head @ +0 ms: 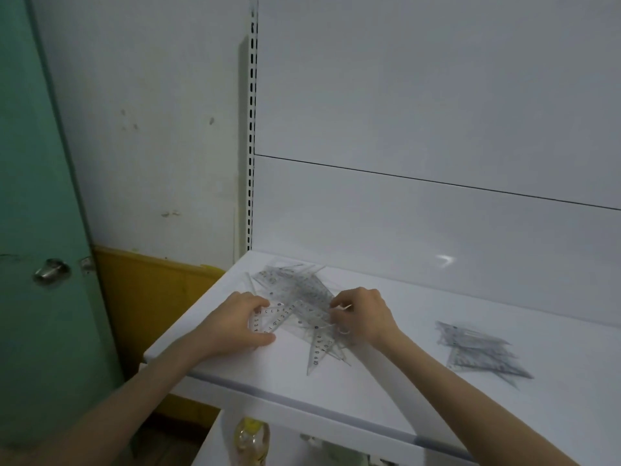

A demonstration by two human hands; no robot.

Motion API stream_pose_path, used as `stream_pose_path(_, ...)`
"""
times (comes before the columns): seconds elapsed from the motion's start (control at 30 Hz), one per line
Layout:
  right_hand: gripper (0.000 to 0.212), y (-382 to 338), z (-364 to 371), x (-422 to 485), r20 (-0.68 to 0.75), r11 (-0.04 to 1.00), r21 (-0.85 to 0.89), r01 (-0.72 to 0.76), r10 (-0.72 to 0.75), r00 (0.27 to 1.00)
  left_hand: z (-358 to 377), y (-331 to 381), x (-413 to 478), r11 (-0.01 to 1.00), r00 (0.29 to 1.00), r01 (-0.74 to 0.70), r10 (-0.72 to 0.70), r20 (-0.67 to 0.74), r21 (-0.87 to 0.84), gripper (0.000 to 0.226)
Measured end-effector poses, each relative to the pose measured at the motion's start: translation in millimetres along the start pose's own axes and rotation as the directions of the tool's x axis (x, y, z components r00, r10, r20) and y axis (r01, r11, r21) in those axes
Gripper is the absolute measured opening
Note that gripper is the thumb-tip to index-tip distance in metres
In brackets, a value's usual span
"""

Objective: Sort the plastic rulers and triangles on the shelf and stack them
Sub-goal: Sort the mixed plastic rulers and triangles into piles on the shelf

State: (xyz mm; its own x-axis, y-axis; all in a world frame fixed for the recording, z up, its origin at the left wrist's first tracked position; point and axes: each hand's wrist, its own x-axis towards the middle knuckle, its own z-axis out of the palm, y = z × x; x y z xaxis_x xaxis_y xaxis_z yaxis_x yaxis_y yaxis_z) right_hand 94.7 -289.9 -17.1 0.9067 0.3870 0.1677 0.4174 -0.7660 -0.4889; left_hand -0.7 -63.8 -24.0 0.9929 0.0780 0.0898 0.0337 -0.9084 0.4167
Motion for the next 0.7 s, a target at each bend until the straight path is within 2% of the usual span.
stream_pose_path(0.1,0.018,5.8,-4.3,0.7,-0.029,0.999,0.016,-0.039,0.039,0.999,-4.7,-1.9,1.3,1.000,0.999,0.003,-0.004,-0.038,-0.031,0.067)
stream_pose_path(0.27,0.032,2.0,-9.2,3.6,-0.052,0.995,-0.086,-0.043,0.039,0.998,-5.1,-6.5,-1.3,0.995,0.996,-0.013,0.004,-0.093,-0.098,0.065)
stream_pose_path(0.37,0.046,-12.0,-4.5,13.5,0.032,0.988,-0.096,0.123,-0.121,0.992,-4.3,-8.3,-8.1,0.996,0.995,-0.012,0.004,-0.096,-0.086,0.067)
stream_pose_path(0.43,0.059,-29.2,1.1,19.5,0.155,0.943,-0.156,0.295,-0.271,0.950,-6.7,-10.1,-13.5,0.998,0.994,-0.005,-0.001,-0.107,-0.057,0.074)
stream_pose_path(0.5,0.067,-45.4,10.9,25.9,0.267,0.872,-0.257,0.416,-0.350,0.898,-11.4,-14.4,-18.0,0.999,0.992,0.004,-0.009,-0.125,-0.044,0.076)
stream_pose_path(0.6,0.042,-61.1,28.1,29.3,0.238,0.786,-0.413,0.461,-0.395,0.887,-20.1,-24.3,-25.2,0.998,0.988,0.035,-0.043,-0.149,-0.053,0.063)
stream_pose_path(0.7,0.025,-65.3,39.4,24.1,0.127,0.770,-0.433,0.469,-0.463,0.877,-25.1,-35.2,-31.4,0.999,0.984,0.041,-0.046,-0.171,-0.032,0.061)
